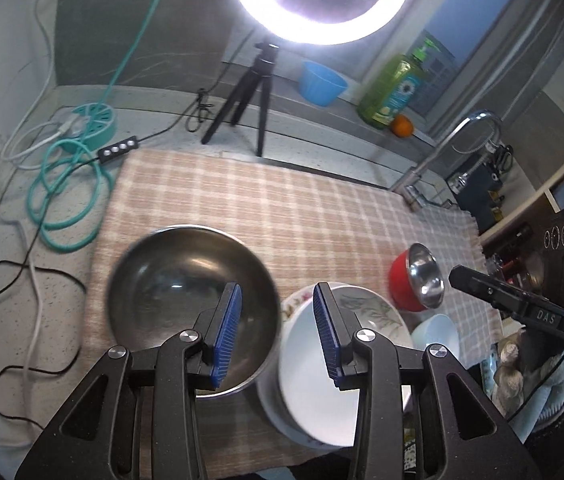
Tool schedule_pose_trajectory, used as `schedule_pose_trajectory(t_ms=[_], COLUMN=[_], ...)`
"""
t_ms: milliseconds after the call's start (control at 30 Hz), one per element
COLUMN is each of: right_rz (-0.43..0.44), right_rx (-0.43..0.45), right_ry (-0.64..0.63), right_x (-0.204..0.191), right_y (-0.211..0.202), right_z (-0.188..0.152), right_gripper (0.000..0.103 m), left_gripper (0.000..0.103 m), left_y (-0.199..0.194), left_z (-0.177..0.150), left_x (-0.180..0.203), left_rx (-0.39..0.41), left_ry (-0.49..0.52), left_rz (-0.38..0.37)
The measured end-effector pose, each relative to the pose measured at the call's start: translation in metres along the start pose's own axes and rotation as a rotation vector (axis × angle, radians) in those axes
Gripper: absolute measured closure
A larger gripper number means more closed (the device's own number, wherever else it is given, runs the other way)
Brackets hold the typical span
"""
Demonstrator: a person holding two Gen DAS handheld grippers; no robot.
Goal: Organize plates and bowls
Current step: 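Move the left tool to the red steel bowl and close on its rim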
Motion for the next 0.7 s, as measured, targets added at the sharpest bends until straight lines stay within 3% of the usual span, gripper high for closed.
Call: schedule_pose_trajectory(t_ms=[367, 700], right_rz=[-0.099, -0.133], right_rx=[0.048, 0.019], right_ry=[0.137, 0.209], right_x=[0.080, 0.138], right_y=[-0.034, -0.026], right_z=[-0.003, -0.004], right_gripper=[0.025, 0.025], left_gripper=[0.067, 0.067], left_y=[0.041, 0.092], left_z=[0.000, 0.006], left_x=[0.051, 0.100], left_rx=[-0.080, -0.152], left_ry=[0.078, 0.140], left_rz=[-0.098, -0.165])
Point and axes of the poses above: each gripper's, at about its wrist camera, not at the fingertips, and y roughly the way its jaws point, x to its right, z to its top, the point moved 2 cm from there along y, roughly the way its jaws point, and after that the axes turned 5 degrees about -z, right-handed, at the moved point
